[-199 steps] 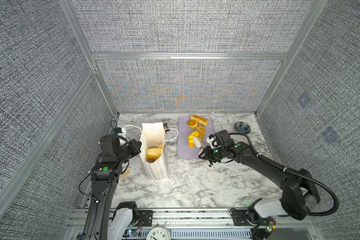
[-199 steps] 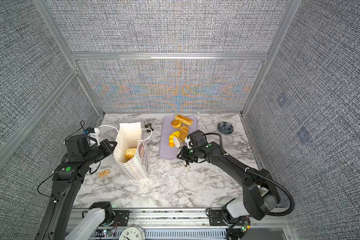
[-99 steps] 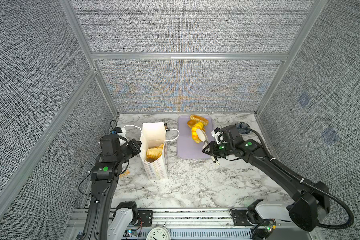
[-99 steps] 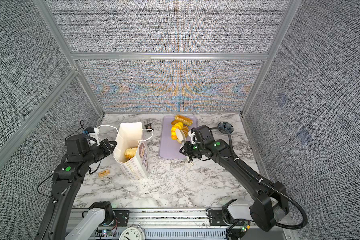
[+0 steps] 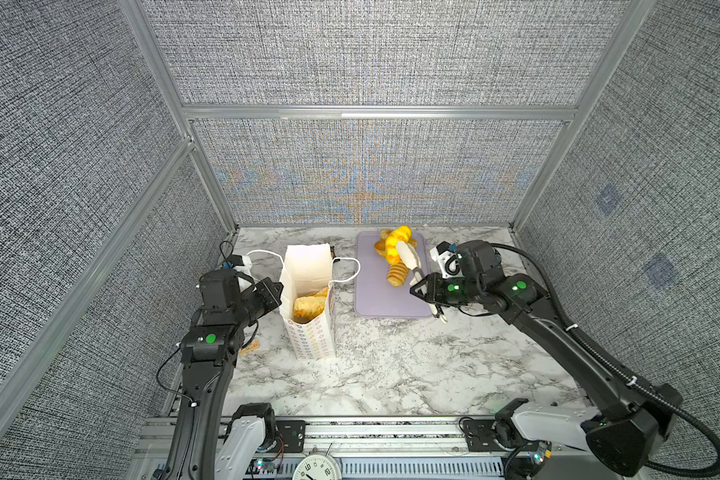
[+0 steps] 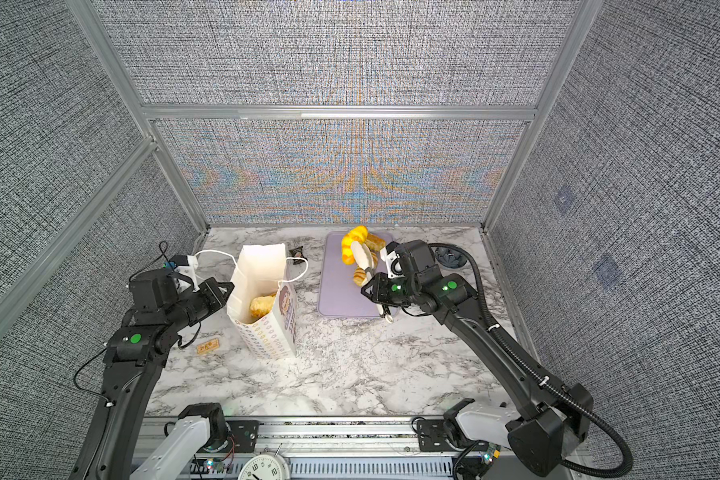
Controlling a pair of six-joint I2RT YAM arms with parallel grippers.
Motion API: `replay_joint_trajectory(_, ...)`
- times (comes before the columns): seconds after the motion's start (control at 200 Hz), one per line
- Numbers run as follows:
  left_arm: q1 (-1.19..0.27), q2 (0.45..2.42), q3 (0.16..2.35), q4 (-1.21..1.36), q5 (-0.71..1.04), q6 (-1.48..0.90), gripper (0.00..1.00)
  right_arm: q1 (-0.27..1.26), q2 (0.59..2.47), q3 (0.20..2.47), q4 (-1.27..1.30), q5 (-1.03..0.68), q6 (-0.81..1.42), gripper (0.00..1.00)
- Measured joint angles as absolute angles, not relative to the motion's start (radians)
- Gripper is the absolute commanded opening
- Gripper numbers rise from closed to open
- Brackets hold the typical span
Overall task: Place the fake bread into the paper bag
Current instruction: 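Lift the yellow-orange bread with the tongs and carry it over the bag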
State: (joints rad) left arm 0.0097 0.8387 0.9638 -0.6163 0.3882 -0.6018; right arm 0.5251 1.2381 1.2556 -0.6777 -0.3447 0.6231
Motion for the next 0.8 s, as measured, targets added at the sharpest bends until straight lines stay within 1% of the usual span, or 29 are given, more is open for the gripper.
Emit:
replay_joint_trajectory(0.495, 0.01, 0.84, 0.964, -0.616, 0.389, -0.604, 0.0, 0.526, 1.192, 1.319, -0.683, -0.354, 0.587, 0.29)
replay_joint_trajectory(0.8, 0.01, 0.842, 0.964, -0.616, 0.391, -0.606, 0.0, 0.556, 1.195, 1.374, -0.664, -0.398, 0.558, 0.29)
